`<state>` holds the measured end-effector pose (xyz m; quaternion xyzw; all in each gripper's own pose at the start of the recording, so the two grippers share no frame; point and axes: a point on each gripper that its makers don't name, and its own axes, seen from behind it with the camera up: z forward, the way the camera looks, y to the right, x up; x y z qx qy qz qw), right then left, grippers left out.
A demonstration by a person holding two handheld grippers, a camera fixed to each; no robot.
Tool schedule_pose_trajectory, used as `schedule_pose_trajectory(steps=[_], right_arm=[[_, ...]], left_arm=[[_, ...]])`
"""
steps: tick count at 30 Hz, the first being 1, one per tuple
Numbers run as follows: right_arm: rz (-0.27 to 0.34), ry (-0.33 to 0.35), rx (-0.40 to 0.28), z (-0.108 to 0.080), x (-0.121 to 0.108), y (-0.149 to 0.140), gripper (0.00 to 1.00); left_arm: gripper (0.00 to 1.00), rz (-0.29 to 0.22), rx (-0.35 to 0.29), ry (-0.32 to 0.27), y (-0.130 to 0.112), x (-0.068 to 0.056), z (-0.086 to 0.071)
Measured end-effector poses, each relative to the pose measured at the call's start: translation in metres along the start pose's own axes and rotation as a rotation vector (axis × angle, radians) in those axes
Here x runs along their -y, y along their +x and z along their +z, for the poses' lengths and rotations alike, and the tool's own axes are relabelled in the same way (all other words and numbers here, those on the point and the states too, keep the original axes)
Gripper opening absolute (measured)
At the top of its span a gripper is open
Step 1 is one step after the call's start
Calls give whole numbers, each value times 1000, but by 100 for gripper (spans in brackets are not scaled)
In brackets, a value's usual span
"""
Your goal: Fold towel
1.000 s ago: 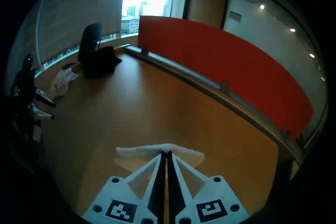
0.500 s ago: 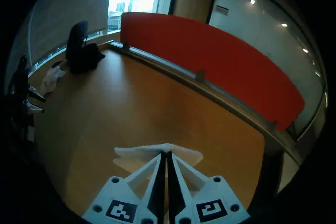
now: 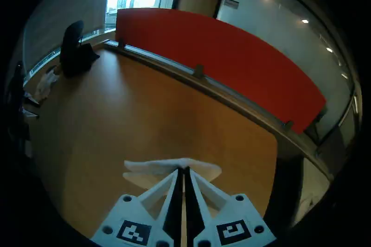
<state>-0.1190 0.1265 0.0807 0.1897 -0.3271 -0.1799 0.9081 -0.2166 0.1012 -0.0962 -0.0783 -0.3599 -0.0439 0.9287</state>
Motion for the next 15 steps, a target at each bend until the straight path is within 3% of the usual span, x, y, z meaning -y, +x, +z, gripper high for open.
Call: schedule_pose_trajectory(steps=[6, 15], right_arm=[[11, -24, 17, -5, -19, -10, 4], [39, -46, 25, -18, -29, -26, 4]], left_arm=[[100, 3, 0, -1, 2, -3, 1], [100, 11, 1, -7, 4, -8, 2]])
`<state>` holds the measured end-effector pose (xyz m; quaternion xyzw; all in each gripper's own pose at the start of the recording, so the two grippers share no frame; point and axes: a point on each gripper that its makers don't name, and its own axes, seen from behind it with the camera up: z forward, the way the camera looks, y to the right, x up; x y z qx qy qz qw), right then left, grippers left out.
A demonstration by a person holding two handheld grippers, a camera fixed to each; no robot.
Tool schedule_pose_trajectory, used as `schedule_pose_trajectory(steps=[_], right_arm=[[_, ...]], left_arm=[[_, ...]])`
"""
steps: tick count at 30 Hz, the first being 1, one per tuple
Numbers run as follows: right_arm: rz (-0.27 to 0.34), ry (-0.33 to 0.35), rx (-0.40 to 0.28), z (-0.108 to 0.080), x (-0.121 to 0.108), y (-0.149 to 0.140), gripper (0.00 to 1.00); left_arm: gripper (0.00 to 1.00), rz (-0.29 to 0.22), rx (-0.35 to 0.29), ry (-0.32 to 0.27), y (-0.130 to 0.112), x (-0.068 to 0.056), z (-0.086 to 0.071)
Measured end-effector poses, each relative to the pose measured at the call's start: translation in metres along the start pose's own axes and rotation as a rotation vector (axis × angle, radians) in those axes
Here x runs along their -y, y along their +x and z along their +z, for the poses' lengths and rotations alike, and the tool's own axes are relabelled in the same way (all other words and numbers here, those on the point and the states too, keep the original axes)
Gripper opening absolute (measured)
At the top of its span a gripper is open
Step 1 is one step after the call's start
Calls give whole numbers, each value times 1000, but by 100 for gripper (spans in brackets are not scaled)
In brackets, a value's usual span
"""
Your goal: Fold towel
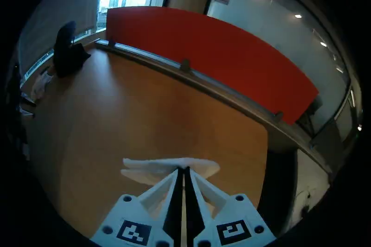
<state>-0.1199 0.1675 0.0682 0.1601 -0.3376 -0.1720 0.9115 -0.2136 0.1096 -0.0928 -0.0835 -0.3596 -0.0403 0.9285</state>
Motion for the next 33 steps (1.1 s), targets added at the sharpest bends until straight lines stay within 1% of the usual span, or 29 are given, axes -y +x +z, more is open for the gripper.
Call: schedule_pose_trajectory(steps=[8, 15, 21, 24, 30, 33], right_arm=[[46, -33, 32, -18, -10, -40, 4], [99, -64, 98, -35, -16, -97, 4], [161, -67, 153, -39, -14, -141, 4], [183, -66, 173, -40, -12, -157, 4], [201, -69, 205, -42, -9, -178, 4], [204, -80, 231, -42, -12, -188, 4]], left_arm=[[100, 8, -3, -8, 2, -5, -1], [100, 11, 1, -12, -1, -9, -2], [100, 19, 9, -13, -7, -10, -4], [100, 24, 10, -13, -8, -11, -5], [100, 27, 10, -14, -9, -13, -7], [100, 28, 11, -14, -10, -13, -8]])
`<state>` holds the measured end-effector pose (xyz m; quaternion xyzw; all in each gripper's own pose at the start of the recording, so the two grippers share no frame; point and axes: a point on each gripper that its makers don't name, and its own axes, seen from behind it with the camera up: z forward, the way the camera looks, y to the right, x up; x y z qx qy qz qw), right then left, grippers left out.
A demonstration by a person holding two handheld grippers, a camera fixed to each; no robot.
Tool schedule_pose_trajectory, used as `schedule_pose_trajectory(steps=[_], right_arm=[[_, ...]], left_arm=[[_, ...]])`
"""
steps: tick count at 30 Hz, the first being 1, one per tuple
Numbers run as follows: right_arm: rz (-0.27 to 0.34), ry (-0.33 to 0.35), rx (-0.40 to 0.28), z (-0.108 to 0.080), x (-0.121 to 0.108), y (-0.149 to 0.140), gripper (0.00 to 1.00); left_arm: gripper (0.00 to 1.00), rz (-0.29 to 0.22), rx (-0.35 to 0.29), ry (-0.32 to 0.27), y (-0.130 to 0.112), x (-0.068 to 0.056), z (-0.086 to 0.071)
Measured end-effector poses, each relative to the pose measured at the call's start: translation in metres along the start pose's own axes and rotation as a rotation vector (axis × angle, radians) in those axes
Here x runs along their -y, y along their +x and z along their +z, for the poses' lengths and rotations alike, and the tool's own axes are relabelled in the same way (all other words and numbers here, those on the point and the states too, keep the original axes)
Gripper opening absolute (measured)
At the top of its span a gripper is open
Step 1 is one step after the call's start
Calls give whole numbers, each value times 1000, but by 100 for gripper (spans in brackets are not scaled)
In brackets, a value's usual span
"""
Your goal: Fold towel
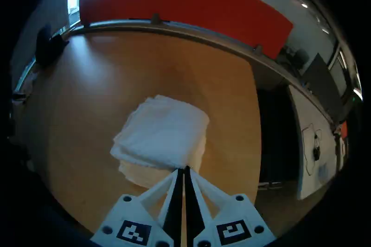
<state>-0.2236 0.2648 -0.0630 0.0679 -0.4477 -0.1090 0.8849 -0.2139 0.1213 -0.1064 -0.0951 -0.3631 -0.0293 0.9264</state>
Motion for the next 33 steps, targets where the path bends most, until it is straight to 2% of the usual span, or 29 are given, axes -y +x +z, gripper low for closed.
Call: schedule_pose_trajectory(steps=[12, 21, 33], right_arm=[[51, -28, 59, 10, -11, -25, 4], [58, -53, 100, 12, -17, -40, 4], [91, -67, 104, 15, -16, -42, 4]], left_arm=[[100, -3, 4, 8, -5, 4, -4], [100, -3, 5, 12, -6, 7, -5], [100, -1, 9, 12, -5, 9, -3]])
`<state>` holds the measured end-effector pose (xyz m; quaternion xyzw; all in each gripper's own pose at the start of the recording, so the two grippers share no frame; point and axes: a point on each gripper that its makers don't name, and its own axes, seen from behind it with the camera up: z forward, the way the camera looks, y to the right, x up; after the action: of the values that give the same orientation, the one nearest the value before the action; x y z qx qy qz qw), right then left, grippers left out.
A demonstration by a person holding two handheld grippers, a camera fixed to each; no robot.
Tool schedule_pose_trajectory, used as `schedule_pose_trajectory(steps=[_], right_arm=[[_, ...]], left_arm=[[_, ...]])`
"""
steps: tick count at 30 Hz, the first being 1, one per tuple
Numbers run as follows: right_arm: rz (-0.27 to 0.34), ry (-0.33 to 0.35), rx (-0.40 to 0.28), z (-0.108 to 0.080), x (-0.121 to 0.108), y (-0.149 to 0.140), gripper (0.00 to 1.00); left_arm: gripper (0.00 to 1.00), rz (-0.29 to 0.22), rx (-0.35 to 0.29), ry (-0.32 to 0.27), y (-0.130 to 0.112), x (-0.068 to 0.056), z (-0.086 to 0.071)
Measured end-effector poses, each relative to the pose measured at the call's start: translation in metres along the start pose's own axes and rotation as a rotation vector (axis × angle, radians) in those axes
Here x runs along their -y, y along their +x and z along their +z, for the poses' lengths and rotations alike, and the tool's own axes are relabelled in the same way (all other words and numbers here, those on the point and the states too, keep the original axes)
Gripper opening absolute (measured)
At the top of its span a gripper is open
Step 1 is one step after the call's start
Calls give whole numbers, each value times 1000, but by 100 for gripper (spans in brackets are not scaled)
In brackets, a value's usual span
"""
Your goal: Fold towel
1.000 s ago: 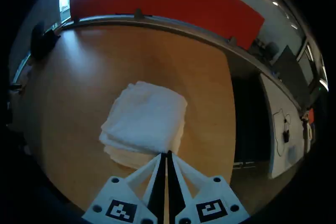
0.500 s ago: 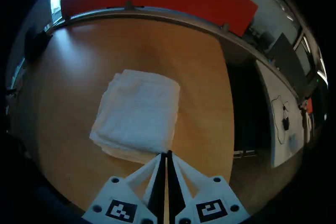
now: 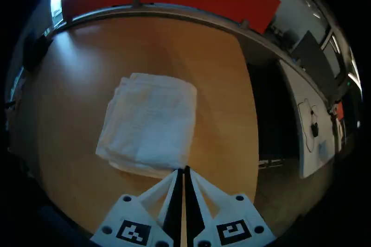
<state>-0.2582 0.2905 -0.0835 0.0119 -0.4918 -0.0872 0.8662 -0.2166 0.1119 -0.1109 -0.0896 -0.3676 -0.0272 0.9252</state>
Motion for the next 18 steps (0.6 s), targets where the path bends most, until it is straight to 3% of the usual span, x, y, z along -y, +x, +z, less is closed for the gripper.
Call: schedule_pose_trajectory(steps=[3, 8, 9, 13, 15, 18], right_arm=[[5, -4, 4, 0, 0, -1, 6], [7, -20, 11, -1, 0, -4, 31], [7, -25, 12, -1, -1, -5, 39], [13, -40, 17, -2, -1, -8, 90], [16, -40, 23, -1, 0, -10, 97], [24, -40, 18, -1, 3, -10, 98]], left_arm=[[100, -4, 1, -1, 0, 0, 0], [100, -7, 0, -2, 0, 1, 1], [100, -7, 0, -2, 0, 2, 1], [100, -8, -1, -4, 0, 2, 1], [100, -9, -1, -5, 0, 2, 2], [100, -9, -2, -7, 0, 2, 2]])
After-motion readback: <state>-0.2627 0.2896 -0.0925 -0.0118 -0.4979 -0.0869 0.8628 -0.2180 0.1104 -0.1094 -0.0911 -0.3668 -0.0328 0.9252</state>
